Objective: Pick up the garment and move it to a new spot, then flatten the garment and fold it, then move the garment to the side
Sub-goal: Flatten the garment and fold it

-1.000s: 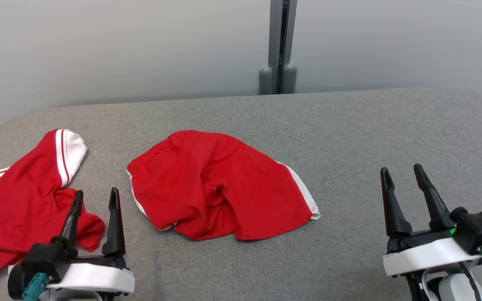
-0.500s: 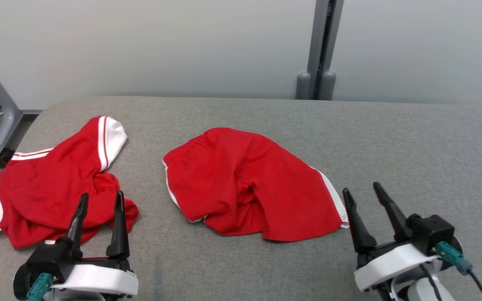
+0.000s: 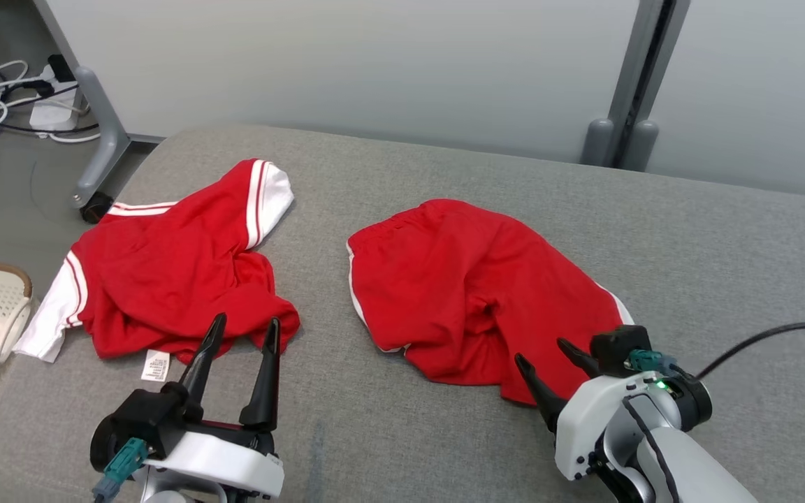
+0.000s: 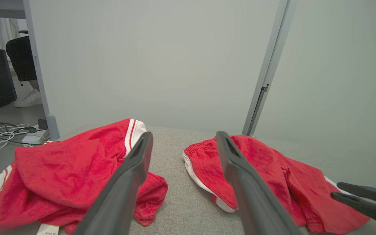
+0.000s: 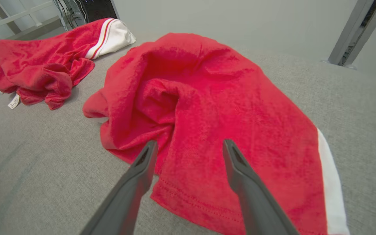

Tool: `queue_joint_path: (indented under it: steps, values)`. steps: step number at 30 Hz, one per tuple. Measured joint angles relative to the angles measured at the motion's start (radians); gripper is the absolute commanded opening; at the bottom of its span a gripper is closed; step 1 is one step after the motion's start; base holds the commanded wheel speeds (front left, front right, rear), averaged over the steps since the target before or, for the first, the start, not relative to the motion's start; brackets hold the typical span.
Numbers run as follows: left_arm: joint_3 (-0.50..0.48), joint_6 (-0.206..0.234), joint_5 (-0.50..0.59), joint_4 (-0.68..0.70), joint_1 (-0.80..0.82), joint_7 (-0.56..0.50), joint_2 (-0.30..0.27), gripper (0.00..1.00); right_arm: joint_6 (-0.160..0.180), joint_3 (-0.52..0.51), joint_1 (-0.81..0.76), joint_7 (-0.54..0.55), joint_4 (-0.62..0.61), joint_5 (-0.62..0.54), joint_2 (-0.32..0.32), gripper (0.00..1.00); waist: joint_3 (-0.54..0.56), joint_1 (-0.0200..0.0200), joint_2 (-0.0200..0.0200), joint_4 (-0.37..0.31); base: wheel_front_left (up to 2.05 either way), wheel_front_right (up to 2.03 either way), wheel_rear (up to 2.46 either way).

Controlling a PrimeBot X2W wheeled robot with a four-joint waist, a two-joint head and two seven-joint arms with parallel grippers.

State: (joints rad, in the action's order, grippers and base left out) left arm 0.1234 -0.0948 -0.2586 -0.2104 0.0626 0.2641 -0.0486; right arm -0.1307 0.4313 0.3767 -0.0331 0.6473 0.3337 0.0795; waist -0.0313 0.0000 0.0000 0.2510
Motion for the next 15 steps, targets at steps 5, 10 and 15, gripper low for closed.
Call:
queue_joint_path:
  steps: [5,10,15]
  values:
    - [0.024,-0.001,-0.021,-0.005,0.014,0.0,0.0,1.0,0.0,0.016,0.055,0.061,0.107,0.014,-0.004,1.0,-0.028,0.0,0.0,0.041,0.0,0.0,0.0]
    - [0.04,0.004,-0.034,-0.006,0.029,0.0,0.0,1.0,0.0,0.019,0.091,0.089,0.2,0.019,-0.01,1.0,-0.053,0.0,0.0,0.081,0.0,0.0,0.0]
    - [0.046,0.007,-0.041,-0.007,0.036,0.0,0.0,1.0,0.0,0.025,0.127,0.07,0.262,0.022,-0.014,0.0,-0.068,0.0,0.0,0.109,0.0,0.0,0.0]
